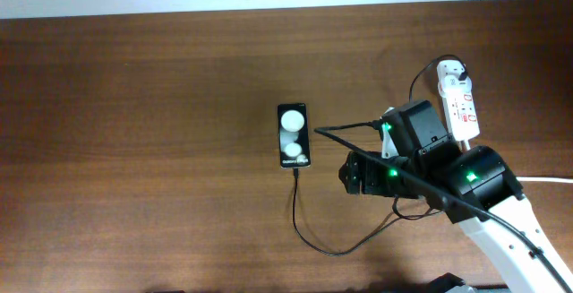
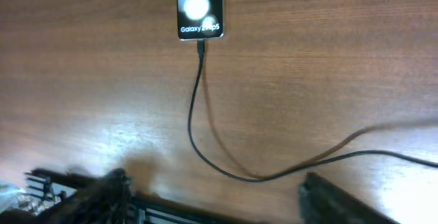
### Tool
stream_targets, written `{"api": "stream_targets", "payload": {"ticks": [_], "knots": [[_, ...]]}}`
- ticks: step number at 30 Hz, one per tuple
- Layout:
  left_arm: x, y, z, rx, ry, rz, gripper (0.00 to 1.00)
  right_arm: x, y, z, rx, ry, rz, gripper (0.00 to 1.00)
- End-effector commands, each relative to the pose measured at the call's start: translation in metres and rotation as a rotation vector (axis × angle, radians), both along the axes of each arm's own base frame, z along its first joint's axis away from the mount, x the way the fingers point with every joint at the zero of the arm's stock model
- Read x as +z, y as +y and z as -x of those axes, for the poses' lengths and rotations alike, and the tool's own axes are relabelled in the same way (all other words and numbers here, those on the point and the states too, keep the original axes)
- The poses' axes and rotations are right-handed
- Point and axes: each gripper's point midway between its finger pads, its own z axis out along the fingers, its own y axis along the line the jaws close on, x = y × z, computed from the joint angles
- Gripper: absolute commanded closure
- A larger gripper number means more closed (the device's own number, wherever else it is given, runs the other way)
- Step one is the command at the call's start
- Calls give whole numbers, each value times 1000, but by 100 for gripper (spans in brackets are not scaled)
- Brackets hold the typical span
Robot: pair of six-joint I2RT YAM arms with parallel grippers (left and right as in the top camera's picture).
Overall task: Plug charger to phone and switch on socket
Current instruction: 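Move the right gripper over the white power strip's switch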
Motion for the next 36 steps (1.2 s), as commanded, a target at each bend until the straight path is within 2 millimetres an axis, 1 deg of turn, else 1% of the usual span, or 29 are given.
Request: {"api": "stream_targets", "payload": {"ticks": [1,4,5,6,7,8,9,10,11,13,16,18,19,20,21,22,23,24,25,28,29,31,33,36], "knots": [[-2,2,2,15,-5,-13,1,2,-25,-17,-77,-78,130,52],[-2,3,2,12,-5,-13,1,2,-40,-24,-123,-114,206,67],[-2,2,2,11,-5,-14,1,2,-44,-25,-137,-112,208,75],[-2,2,2,11,-5,-13,1,1,-53,-27,-174,-98,212,83],[-2,3,2,11,-5,-13,1,-1,-64,-29,-216,-77,222,87],[-2,2,2,11,-5,-13,1,-2,-83,-32,-283,-40,234,90],[-2,2,2,11,-5,-13,1,-1,-96,-35,-331,-10,239,96],[-2,2,2,11,-5,-13,1,1,-105,-38,-363,9,240,96],[-2,2,2,11,-5,-13,1,6,-118,-44,-412,34,236,96],[-1,2,2,11,-7,-13,1,17,-137,-55,-481,66,242,96],[-1,3,2,12,-8,-13,1,34,-171,-87,-592,115,248,96],[-1,3,2,12,-8,-13,1,35,-198,-113,-663,146,248,96],[-1,3,2,12,-8,-13,1,29,-215,-127,-701,172,248,96],[-1,3,2,11,-8,-13,1,20,-227,-137,-728,196,244,96],[-1,3,2,9,-8,-13,1,0,-241,-151,-755,250,224,96],[-1,3,2,4,-8,-13,1,-14,-250,-156,-770,286,216,96],[-1,3,1,-6,-9,-13,1,-38,-265,-164,-793,339,216,96],[-1,4,1,-12,-9,-13,1,-56,-273,-168,-807,375,208,96],[-1,4,1,-17,-9,-13,1,-70,-278,-170,-814,406,192,96],[-1,5,0,-29,-8,-13,1,-104,-288,-185,-829,431,154,96],[-1,5,0,-29,-8,-13,1,-109,-291,-193,-832,408,154,96],[-1,5,0,-29,-8,-13,1,-111,-298,-209,-843,343,149,96],[-1,4,0,-33,-8,-12,1,-112,-308,-217,-901,305,172,96],[-1,4,0,-33,-9,-12,1,-121,-311,-226,-902,289,170,96]]}}
